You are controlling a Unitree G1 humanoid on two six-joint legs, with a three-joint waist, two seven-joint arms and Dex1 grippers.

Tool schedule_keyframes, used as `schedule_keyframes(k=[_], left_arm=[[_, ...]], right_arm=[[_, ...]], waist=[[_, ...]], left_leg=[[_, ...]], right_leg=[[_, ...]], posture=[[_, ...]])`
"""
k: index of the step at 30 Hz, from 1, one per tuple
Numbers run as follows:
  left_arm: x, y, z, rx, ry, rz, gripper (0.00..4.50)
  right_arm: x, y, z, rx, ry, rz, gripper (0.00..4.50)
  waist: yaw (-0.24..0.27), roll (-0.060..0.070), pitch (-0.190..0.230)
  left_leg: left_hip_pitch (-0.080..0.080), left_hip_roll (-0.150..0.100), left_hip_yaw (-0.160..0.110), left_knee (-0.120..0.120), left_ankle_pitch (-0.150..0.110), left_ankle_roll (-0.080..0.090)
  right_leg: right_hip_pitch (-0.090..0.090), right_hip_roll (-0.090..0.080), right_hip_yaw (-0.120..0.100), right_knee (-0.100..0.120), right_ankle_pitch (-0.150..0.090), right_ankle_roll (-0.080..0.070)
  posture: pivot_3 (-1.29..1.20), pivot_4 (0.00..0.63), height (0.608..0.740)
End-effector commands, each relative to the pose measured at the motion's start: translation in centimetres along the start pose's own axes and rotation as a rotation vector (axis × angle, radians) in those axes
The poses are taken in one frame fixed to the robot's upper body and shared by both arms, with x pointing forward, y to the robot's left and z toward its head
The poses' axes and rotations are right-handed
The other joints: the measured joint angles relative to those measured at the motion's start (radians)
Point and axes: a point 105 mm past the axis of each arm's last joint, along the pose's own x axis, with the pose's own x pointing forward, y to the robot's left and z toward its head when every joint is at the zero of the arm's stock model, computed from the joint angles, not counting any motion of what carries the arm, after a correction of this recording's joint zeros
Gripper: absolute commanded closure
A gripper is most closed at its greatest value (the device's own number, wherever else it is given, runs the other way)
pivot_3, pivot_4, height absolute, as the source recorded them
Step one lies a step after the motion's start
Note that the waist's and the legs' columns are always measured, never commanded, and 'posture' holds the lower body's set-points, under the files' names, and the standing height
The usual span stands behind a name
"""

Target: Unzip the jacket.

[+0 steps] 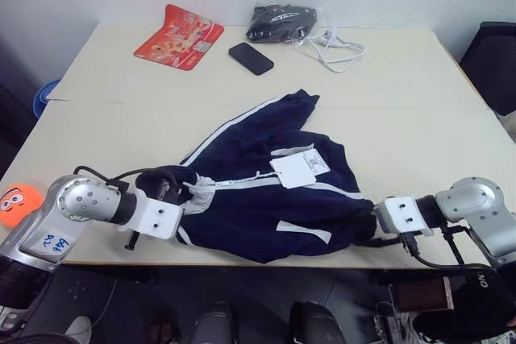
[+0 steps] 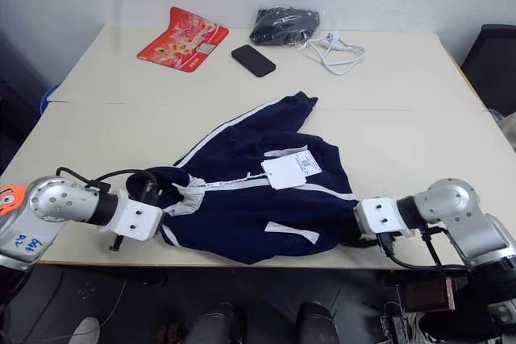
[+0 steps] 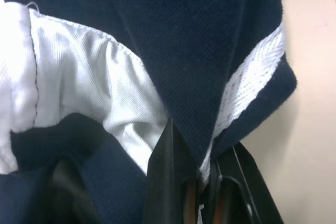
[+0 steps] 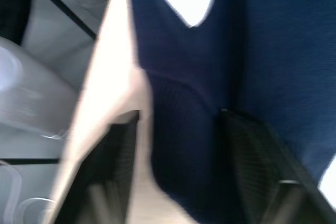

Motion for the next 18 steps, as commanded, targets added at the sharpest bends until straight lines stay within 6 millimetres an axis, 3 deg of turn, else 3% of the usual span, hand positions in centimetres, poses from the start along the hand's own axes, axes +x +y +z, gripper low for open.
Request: schedule_keyframes(k=[1, 3, 9, 13, 15, 18], left_arm=[[-0.5, -1.0, -1.2, -0.091, 0.042, -0.018, 3.76], [-0.8, -1.6, -1.0, -0.113, 0.038, -0.033, 3.19], [-3.5, -2.4, 1.1, -0.306, -0.075, -0.026, 1.45], [-6.9, -1.9, 3.6, -0.484, -0.266, -0.029, 1.45], [-7.9, 0.0, 4.4, -0.513, -0.351, 0.028, 1.45], [-7.8, 3.1, 4.2, -0.506, -0.390, 0.129, 1.42]], right_arm=[[-1.6, -0.6, 1.1, -0.020, -0.007, -0.057, 0.49], [-2.2, -0.6, 1.7, -0.006, -0.017, -0.075, 0.00], [-4.7, -2.0, 4.8, 0.006, -0.080, -0.170, 0.00], [-5.7, -4.1, 7.6, -0.050, -0.133, -0.262, 0.00], [-5.1, -5.5, 8.5, -0.088, -0.147, -0.306, 0.00], [-3.3, -6.7, 9.4, -0.145, -0.157, -0.325, 0.18]], waist=[[-0.003, 0.000, 0.000], [-0.010, 0.000, 0.000], [-0.022, 0.001, 0.001], [-0.020, 0.000, 0.002], [-0.014, 0.000, 0.002], [-0.009, 0.000, 0.001]], left_leg=[[0.000, 0.000, 0.000, 0.000, 0.000, 0.000], [0.000, 0.000, 0.000, 0.000, 0.000, 0.000], [0.000, 0.001, -0.003, -0.002, 0.000, 0.000], [0.000, 0.002, -0.005, -0.001, 0.000, 0.000], [0.000, 0.002, -0.007, -0.001, 0.000, 0.000], [0.000, 0.000, -0.008, 0.000, 0.000, 0.000]], right_leg=[[0.000, 0.000, 0.000, 0.000, 0.000, 0.000], [0.000, 0.000, 0.000, 0.000, 0.000, 0.000], [-0.002, 0.001, 0.002, 0.000, 0.000, 0.000], [-0.002, 0.001, 0.002, 0.000, 0.000, 0.000], [-0.001, 0.000, 0.002, -0.001, 0.000, 0.000], [0.000, 0.000, 0.001, 0.000, 0.000, 0.000]], posture=[[0.00, 0.150, 0.740], [0.00, 0.150, 0.740], [0.00, 0.150, 0.740], [0.00, 0.150, 0.740], [0.00, 0.150, 0.740], [0.00, 0.150, 0.740]])
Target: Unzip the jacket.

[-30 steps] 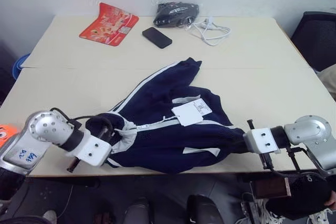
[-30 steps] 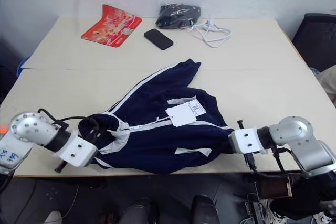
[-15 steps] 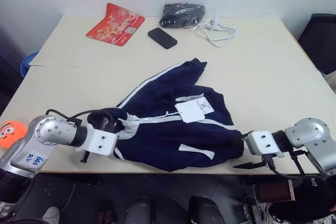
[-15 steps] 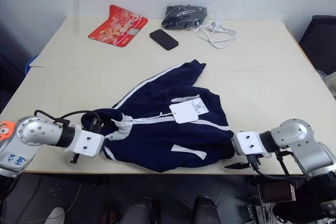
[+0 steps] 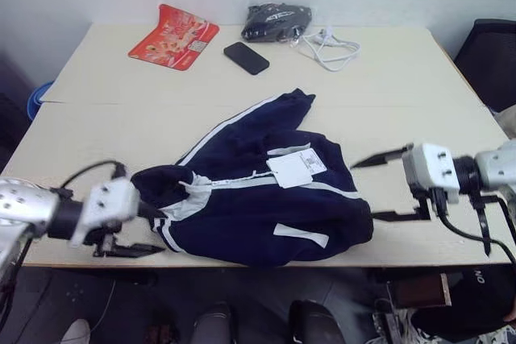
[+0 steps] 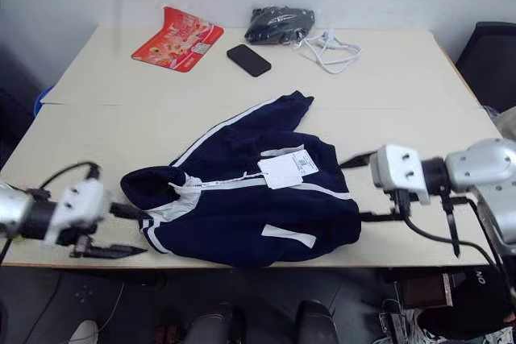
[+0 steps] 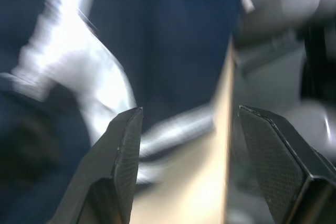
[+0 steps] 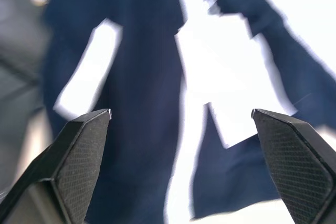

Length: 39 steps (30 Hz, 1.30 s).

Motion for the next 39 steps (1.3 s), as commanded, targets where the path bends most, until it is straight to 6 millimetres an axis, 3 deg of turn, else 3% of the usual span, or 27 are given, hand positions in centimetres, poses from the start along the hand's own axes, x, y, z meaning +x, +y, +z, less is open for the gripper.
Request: schedule_keyframes(k=[1, 5, 10, 18, 24, 29, 32, 35, 39], left_arm=[[0.9, 2.3, 0.6, 0.013, -0.042, 0.055, 1.41], [2.9, 4.1, 0.7, 0.057, -0.050, 0.051, 1.41], [4.6, 4.5, 1.0, 0.086, -0.067, 0.014, 1.41], [5.1, 4.7, 1.2, 0.095, -0.080, 0.008, 1.41], [5.0, 5.0, 1.5, 0.111, -0.074, 0.015, 1.41], [5.1, 5.3, 1.5, 0.117, -0.074, 0.019, 1.41], [5.3, 5.3, 1.8, 0.122, -0.084, 0.016, 1.41], [5.5, 5.4, 1.9, 0.127, -0.088, 0.015, 1.41], [5.5, 5.5, 1.9, 0.132, -0.088, 0.019, 1.41]], right_arm=[[2.5, 0.4, 0.4, -0.068, -0.016, 0.017, 0.39], [5.7, 0.3, -0.3, -0.167, 0.018, -0.033, 1.62], [8.1, 0.1, 0.0, -0.168, -0.006, -0.121, 1.62], [10.8, -1.5, 3.4, -0.101, -0.127, -0.293, 1.62], [9.4, -0.7, 5.9, 0.067, -0.254, -0.196, 1.62], [10.5, -1.9, 4.5, -0.075, -0.116, -0.277, 1.62], [11.4, -1.1, 3.8, -0.153, -0.072, -0.249, 2.16], [12.0, -0.6, 3.3, -0.170, -0.051, -0.233, 3.12], [12.3, -0.9, 3.3, -0.203, -0.033, -0.238, 3.12]], waist=[[0.002, 0.001, 0.000], [-0.005, 0.001, 0.000], [-0.011, 0.000, 0.000], [-0.014, 0.000, 0.000], [-0.009, 0.000, 0.000], [-0.014, 0.000, 0.000], [-0.015, 0.000, 0.000], [-0.015, 0.000, 0.000], [-0.014, 0.000, 0.000]], left_leg=[[0.000, 0.000, 0.000, 0.000, 0.000, 0.000], [-0.002, -0.002, 0.009, -0.002, 0.000, 0.000], [-0.004, -0.001, 0.008, -0.002, 0.000, 0.000], [-0.003, -0.001, 0.008, -0.001, 0.000, -0.001], [-0.004, -0.001, 0.007, -0.001, 0.000, 0.000], [-0.003, -0.001, 0.008, -0.001, 0.000, -0.001], [-0.003, -0.001, 0.008, -0.002, 0.000, -0.001], [-0.003, -0.001, 0.008, -0.002, 0.000, -0.001], [-0.003, -0.001, 0.008, -0.002, 0.000, -0.001]], right_leg=[[0.000, 0.000, 0.000, 0.000, 0.000, 0.000], [-0.002, 0.000, -0.001, 0.000, 0.000, 0.000], [-0.003, 0.000, -0.001, 0.000, 0.000, 0.000], [-0.004, 0.001, -0.001, 0.000, 0.000, 0.000], [-0.003, 0.001, -0.001, 0.000, 0.000, 0.000], [-0.003, 0.001, -0.001, 0.000, 0.000, 0.000], [-0.003, 0.001, -0.001, 0.000, 0.000, 0.000], [-0.003, 0.001, -0.001, 0.000, 0.000, 0.000], [-0.003, 0.001, -0.001, 0.000, 0.000, 0.000]], posture=[[0.00, 0.150, 0.740], [0.00, 0.150, 0.740], [0.00, 0.150, 0.740], [0.00, 0.150, 0.740], [0.00, 0.150, 0.740], [0.00, 0.150, 0.740], [0.00, 0.150, 0.740], [0.00, 0.150, 0.740], [0.00, 0.150, 0.740]])
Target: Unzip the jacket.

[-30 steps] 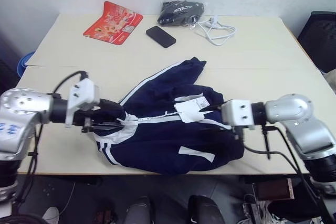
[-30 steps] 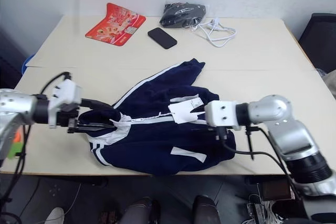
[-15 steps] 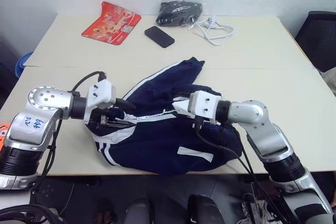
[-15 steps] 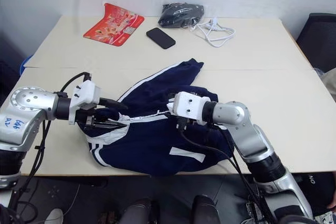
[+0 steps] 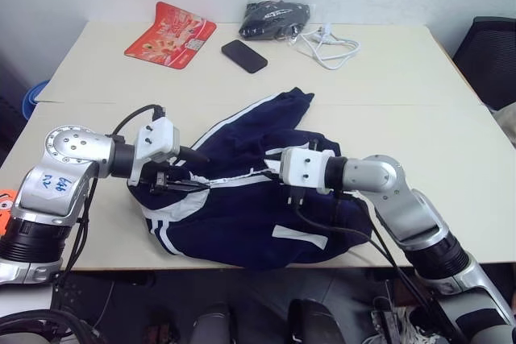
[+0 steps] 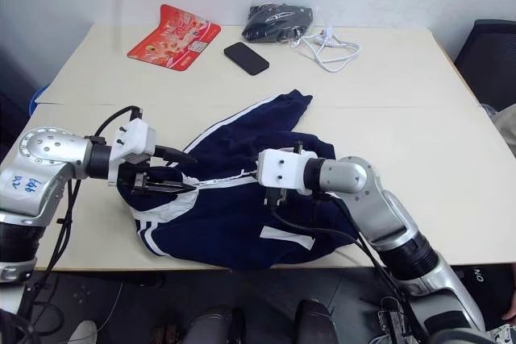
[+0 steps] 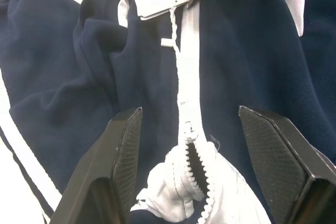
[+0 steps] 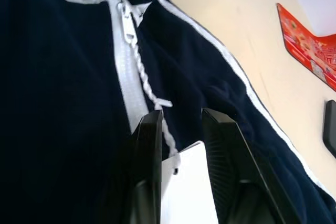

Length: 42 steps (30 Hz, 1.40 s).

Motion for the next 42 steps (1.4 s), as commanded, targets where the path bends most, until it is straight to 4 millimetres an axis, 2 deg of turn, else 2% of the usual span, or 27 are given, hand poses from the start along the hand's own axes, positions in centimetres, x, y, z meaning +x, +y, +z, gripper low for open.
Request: schedule_keyframes(k=[1, 7, 13, 18, 24, 27, 29, 30, 33, 37, 42], left_arm=[[-0.2, 0.4, 0.8, 0.041, -0.011, 0.015, 1.41], [-0.1, 0.3, 0.8, 0.041, -0.018, 0.018, 1.41], [-0.2, 0.5, 0.9, 0.044, -0.020, 0.031, 1.41], [-0.2, 0.5, 0.9, 0.047, -0.020, 0.036, 1.41], [0.0, 0.7, 0.9, 0.055, -0.024, 0.038, 1.41], [0.1, 0.7, 0.9, 0.058, -0.025, 0.039, 1.41], [0.1, 0.8, 0.7, 0.060, -0.015, 0.042, 1.41], [0.1, 0.7, 0.5, 0.060, -0.009, 0.040, 1.41], [0.1, 0.5, 0.1, 0.056, 0.002, 0.033, 1.41], [0.3, -0.2, -1.2, 0.010, 0.010, 0.008, 1.41], [2.1, -1.3, -3.8, -0.010, 0.054, -0.062, 1.41]], right_arm=[[0.1, -0.8, 0.6, -0.080, 0.000, -0.029, 3.12], [0.5, -0.6, -1.6, -0.229, 0.108, 0.003, 3.12], [0.8, 0.0, -1.6, -0.408, 0.111, 0.056, 3.12], [1.1, 0.3, -1.6, -0.468, 0.110, 0.075, 3.12], [2.8, 0.4, -2.5, -0.478, 0.132, 0.086, 3.12], [3.7, 0.7, -2.7, -0.459, 0.132, 0.100, 3.73], [4.1, 0.9, -2.9, -0.441, 0.131, 0.114, 4.43], [4.1, 1.0, -3.1, -0.438, 0.134, 0.118, 4.48], [3.9, 1.0, -3.4, -0.424, 0.139, 0.124, 4.48], [2.2, 0.6, -3.8, -0.384, 0.156, 0.124, 4.48], [-0.3, -0.3, -2.9, -0.327, 0.153, 0.102, 4.48]], waist=[[0.000, 0.000, 0.000], [-0.001, 0.000, 0.000], [-0.002, 0.000, 0.000], [-0.003, 0.000, 0.000], [-0.007, 0.000, 0.000], [-0.014, 0.000, 0.000], [-0.020, 0.000, 0.000], [-0.022, 0.000, 0.000], [-0.023, 0.000, 0.000], [-0.021, 0.000, 0.000], [-0.015, 0.000, 0.000]], left_leg=[[0.000, 0.000, 0.000, 0.000, 0.000, 0.000], [0.000, 0.000, 0.000, 0.000, 0.000, 0.000], [0.000, 0.000, 0.000, 0.000, 0.000, 0.000], [0.000, 0.000, 0.000, 0.000, 0.000, 0.000], [0.000, 0.000, 0.000, 0.000, 0.000, 0.000], [0.000, 0.000, 0.000, 0.000, 0.000, 0.000], [0.000, 0.000, -0.001, 0.000, 0.000, 0.000], [0.000, 0.000, -0.001, 0.000, 0.000, 0.000], [0.000, 0.000, -0.001, 0.000, 0.000, 0.000], [0.000, 0.000, -0.001, 0.000, 0.000, 0.000], [0.000, 0.000, -0.002, 0.000, 0.000, 0.000]], right_leg=[[0.000, 0.000, 0.000, 0.000, 0.000, 0.000], [0.000, 0.000, 0.000, 0.000, 0.000, 0.000], [0.000, 0.000, 0.000, 0.000, 0.000, 0.000], [0.000, 0.000, 0.000, 0.000, 0.000, 0.000], [0.000, 0.000, 0.000, 0.000, 0.000, 0.000], [0.000, 0.000, 0.000, 0.000, 0.000, 0.000], [0.000, 0.000, 0.000, 0.000, 0.000, 0.000], [0.000, 0.000, 0.000, 0.000, 0.000, 0.000], [0.000, 0.000, 0.000, 0.000, 0.000, 0.000], [0.001, 0.000, 0.000, 0.000, 0.000, 0.000], [0.001, 0.000, 0.000, 0.000, 0.000, 0.000]], posture=[[0.00, 0.150, 0.740], [0.00, 0.150, 0.740], [0.00, 0.150, 0.740], [0.00, 0.150, 0.740], [0.00, 0.150, 0.740], [0.00, 0.150, 0.740], [0.00, 0.150, 0.740], [0.00, 0.150, 0.740], [0.00, 0.150, 0.740], [0.00, 0.150, 0.740], [0.00, 0.150, 0.740]])
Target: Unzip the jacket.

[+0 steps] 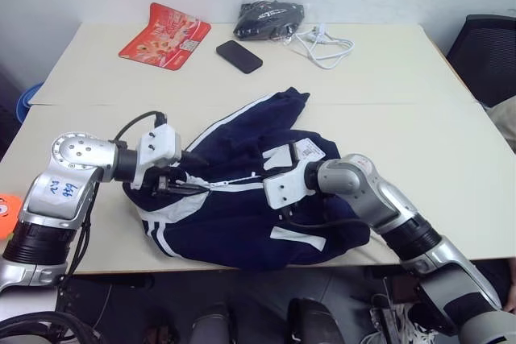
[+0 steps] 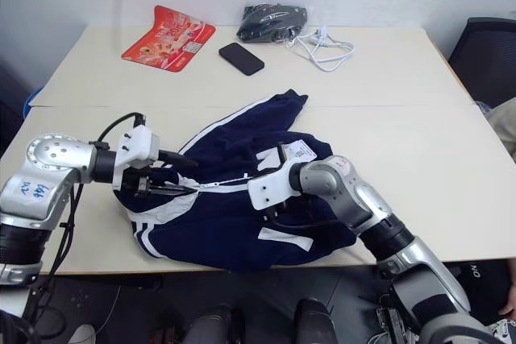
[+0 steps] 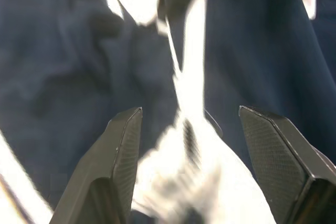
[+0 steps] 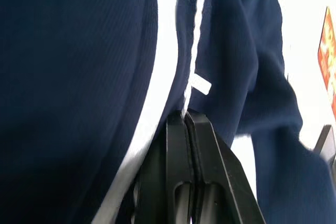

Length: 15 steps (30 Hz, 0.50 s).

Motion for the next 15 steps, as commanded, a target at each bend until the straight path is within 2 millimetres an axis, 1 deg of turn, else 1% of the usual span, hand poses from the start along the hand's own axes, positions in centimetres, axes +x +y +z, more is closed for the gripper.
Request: schedule_keyframes(k=[1, 3, 7, 10, 12, 15], left_arm=[[1.1, 0.0, -1.9, 0.039, 0.068, -0.024, 1.41], [1.8, 1.0, -3.5, 0.076, 0.130, 0.005, 1.41], [3.6, 2.5, -4.8, 0.086, 0.126, 0.029, 1.41], [4.2, 2.5, -6.6, 0.097, 0.174, 0.010, 1.41], [4.3, 2.4, -7.3, 0.087, 0.180, 0.007, 1.41], [4.2, 2.2, -7.3, 0.072, 0.160, -0.002, 1.41]], right_arm=[[-2.1, -1.1, 0.5, 0.020, -0.007, -0.032, 4.48], [-2.8, -1.2, 0.6, 0.039, -0.007, -0.035, 4.48], [-3.5, -1.1, 1.0, 0.072, -0.008, -0.040, 4.48], [-3.8, -0.7, 1.1, 0.084, 0.000, -0.033, 4.48], [-3.9, -0.5, 1.1, 0.107, 0.002, -0.036, 4.48], [-4.0, -0.2, 1.0, 0.126, 0.013, -0.039, 4.48]], waist=[[0.000, 0.000, 0.000], [0.000, 0.000, 0.000], [0.011, 0.000, 0.000], [0.020, 0.000, -0.001], [0.022, 0.000, -0.003], [0.020, 0.000, -0.005]], left_leg=[[0.000, 0.000, 0.000, 0.000, 0.000, 0.000], [0.000, 0.000, 0.000, 0.000, 0.000, 0.000], [0.000, 0.000, 0.001, 0.001, 0.000, 0.000], [0.001, -0.001, 0.001, 0.001, 0.000, 0.000], [0.002, -0.001, 0.001, 0.001, 0.000, 0.000], [0.004, -0.001, 0.001, 0.001, 0.001, 0.001]], right_leg=[[0.000, 0.000, 0.000, 0.000, 0.000, 0.000], [0.000, 0.000, 0.000, 0.000, 0.000, 0.000], [0.000, 0.000, 0.000, 0.000, 0.000, 0.000], [0.001, 0.000, 0.000, 0.000, 0.000, 0.000], [0.003, 0.000, 0.000, 0.001, 0.000, 0.000], [0.004, 0.000, 0.000, 0.001, 0.000, 0.000]], posture=[[0.00, 0.150, 0.740], [0.00, 0.150, 0.740], [0.00, 0.150, 0.740], [0.00, 0.150, 0.740], [0.00, 0.150, 0.740], [0.00, 0.150, 0.740]])
